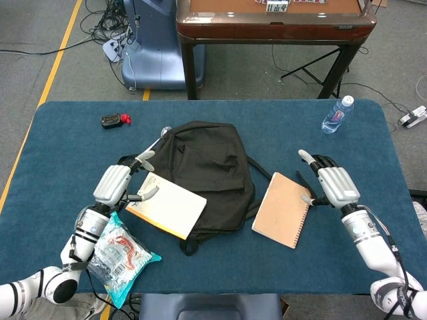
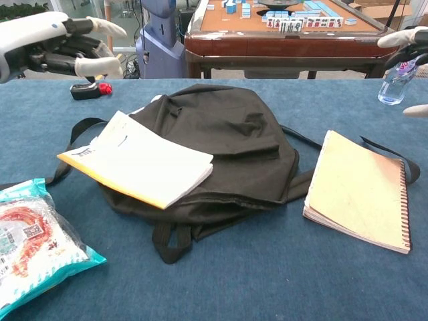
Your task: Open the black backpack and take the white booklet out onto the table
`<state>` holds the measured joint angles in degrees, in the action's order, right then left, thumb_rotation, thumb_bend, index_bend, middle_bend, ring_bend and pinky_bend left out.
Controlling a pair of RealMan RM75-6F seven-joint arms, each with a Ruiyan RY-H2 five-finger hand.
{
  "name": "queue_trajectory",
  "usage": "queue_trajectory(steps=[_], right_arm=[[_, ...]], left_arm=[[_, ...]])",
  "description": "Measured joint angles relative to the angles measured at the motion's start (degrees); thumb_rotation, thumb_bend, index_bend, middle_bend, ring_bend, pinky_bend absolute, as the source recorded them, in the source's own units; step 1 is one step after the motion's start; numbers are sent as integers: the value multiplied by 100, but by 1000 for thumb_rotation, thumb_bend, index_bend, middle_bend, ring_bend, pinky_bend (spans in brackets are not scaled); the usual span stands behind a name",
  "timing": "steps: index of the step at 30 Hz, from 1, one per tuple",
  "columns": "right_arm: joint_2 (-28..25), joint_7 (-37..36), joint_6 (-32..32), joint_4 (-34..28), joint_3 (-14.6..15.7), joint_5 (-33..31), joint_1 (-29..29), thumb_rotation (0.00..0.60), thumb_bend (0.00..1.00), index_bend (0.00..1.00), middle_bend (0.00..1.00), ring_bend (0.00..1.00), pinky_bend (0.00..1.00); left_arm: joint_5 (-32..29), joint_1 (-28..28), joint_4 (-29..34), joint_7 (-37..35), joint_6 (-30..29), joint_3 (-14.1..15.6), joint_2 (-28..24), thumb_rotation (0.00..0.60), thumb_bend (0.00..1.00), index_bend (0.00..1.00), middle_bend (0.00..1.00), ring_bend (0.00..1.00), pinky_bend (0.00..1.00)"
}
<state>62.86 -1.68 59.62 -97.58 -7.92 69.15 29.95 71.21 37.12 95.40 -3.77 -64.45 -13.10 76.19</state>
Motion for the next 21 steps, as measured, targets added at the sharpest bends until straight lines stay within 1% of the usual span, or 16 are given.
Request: queue_trajectory(steps=[3,4,7,8,12,16,19,21], right_arm=[[-79,-7,48,-2,32,6,-92,600,216,31,188,88,91],[-107,-5,61,-7,48,13,-120,600,233,31,189,88,91],[-202,15,113,-20,112,55,-222,600,303,46,205,90,93],[-223,19,145,-20,130,74,-258,600,317,60,214,93,98],[-255,-20,442,17,200,224,-472,600,382,192,276,148,183],[-274,-94,879,70,298,457,-774,600,388,296,316,192,236],[-277,-127,1270,118,386,654,-1040,600,388,346,343,220,242],[-269,-155,1553,152,448,766,-1251,600,388,359,356,235,246]], left_arm=[[-123,-156,-69,-65,-95,-26,-158,301,243,148,360,324,327],[-170,-210,-123,-70,-123,-28,-205,324,243,155,360,324,327],[-273,-351,-256,-29,-192,0,-301,581,243,189,360,324,322],[-288,-395,-278,10,-217,20,-333,600,243,194,360,324,322],[-287,-622,-372,259,-447,140,-464,600,245,226,360,324,319],[-280,-866,-368,713,-795,287,-619,600,246,243,360,324,315],[-241,-1134,-261,1134,-1132,442,-758,600,246,258,360,324,312],[-209,-1331,-148,1370,-1342,555,-848,600,246,264,360,324,311]])
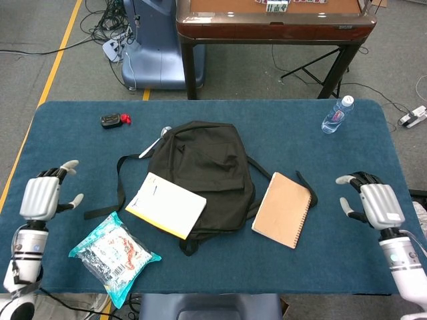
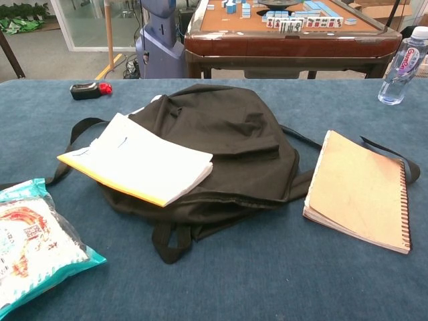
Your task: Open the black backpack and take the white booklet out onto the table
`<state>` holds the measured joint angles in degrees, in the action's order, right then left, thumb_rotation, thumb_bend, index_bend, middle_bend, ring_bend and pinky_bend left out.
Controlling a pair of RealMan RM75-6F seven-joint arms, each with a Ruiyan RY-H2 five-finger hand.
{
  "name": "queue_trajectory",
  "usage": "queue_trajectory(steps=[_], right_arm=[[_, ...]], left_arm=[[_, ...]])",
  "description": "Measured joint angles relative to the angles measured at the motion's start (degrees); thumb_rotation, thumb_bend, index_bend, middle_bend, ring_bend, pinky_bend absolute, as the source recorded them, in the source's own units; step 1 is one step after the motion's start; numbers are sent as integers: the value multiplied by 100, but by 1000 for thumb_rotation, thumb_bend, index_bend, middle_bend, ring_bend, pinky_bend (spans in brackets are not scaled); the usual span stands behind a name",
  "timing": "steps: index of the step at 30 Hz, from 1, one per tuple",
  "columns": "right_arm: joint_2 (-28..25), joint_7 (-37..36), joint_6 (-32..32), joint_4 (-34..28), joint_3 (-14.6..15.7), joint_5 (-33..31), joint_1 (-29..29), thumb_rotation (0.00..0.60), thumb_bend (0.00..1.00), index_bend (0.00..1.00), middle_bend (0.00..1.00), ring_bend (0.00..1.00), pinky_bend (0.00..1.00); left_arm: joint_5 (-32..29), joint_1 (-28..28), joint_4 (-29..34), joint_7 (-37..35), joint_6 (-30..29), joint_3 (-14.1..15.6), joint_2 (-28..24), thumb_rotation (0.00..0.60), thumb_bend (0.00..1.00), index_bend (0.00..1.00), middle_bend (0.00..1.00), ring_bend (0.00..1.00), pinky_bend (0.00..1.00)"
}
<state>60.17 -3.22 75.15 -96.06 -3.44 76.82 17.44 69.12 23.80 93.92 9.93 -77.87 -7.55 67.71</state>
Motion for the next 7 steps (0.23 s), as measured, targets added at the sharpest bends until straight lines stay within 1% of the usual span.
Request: queue_trajectory(steps=[7], right_arm=[[47,-223,666,39,173,174,-655,600,389,378,377,253,262]], left_arm=[[156,-677,491,467,-611,395,-268,600,246,275,360,323,302]])
